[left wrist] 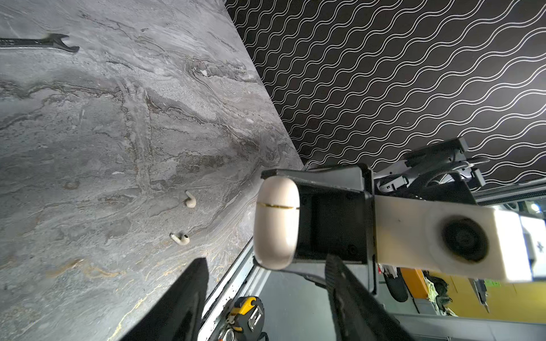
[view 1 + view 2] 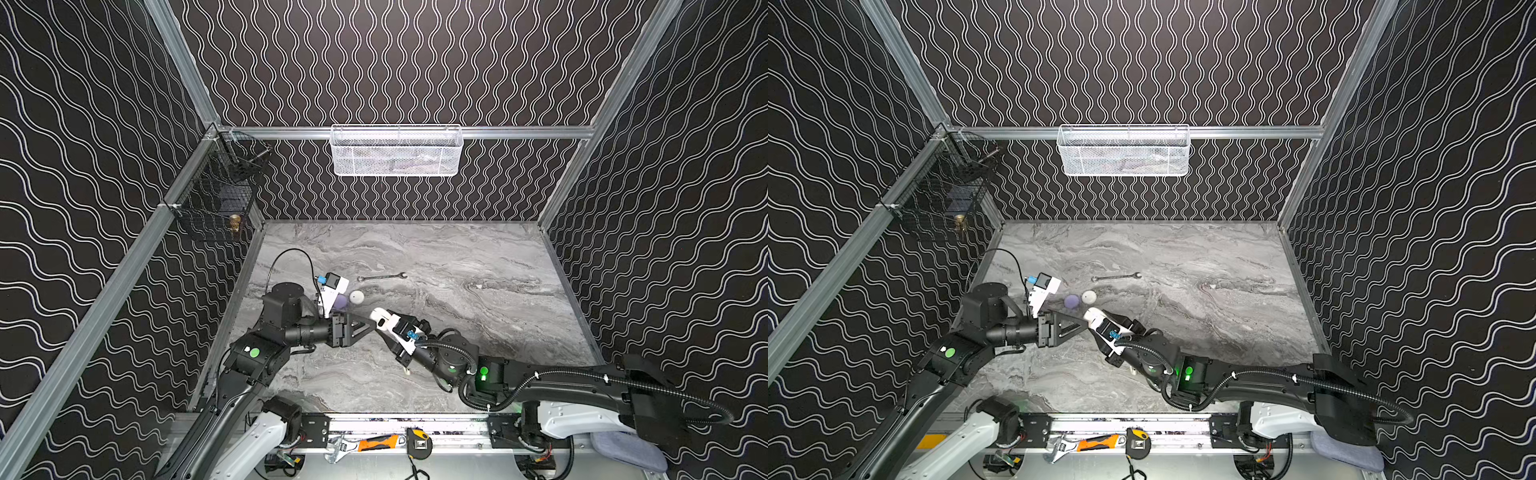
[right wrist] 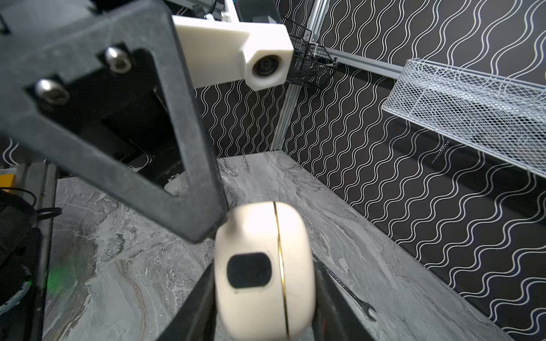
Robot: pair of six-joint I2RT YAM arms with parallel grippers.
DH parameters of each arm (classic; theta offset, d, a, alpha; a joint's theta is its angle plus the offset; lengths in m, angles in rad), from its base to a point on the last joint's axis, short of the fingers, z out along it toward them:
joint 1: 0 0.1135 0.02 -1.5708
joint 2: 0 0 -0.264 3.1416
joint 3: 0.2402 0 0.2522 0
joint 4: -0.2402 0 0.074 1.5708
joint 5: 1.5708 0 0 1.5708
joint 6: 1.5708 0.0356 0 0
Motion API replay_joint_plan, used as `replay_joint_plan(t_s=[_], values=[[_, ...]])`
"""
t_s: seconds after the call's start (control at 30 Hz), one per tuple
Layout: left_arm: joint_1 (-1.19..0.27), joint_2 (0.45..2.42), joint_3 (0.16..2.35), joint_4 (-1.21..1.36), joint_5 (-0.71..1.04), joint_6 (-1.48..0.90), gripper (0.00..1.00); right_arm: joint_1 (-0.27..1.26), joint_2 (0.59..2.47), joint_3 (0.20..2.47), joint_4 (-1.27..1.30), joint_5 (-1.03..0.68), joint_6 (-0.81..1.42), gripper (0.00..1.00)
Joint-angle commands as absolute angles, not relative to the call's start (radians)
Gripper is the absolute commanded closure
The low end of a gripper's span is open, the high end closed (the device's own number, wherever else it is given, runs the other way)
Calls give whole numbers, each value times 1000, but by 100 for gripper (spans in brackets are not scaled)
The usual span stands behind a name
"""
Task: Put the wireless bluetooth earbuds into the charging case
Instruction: 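Lift the cream case with the right gripper toward the left gripper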
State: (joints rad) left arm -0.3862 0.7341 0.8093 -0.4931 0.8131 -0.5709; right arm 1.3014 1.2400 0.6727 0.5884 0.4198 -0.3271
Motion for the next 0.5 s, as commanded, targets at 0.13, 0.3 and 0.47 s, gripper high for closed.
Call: replay_joint_plan(t_s=[0.13,0.3,0.47], values=[[-385,731,801,-445,839,-577,42,1305,1256,697,635,392,-350,79],[-385,735,790,-420,846,-595,47,1308,1262,700,636,385,-350,78],[-385,729,793,-416,841,-601,49,1310,1270,701,647,384,-351,78]])
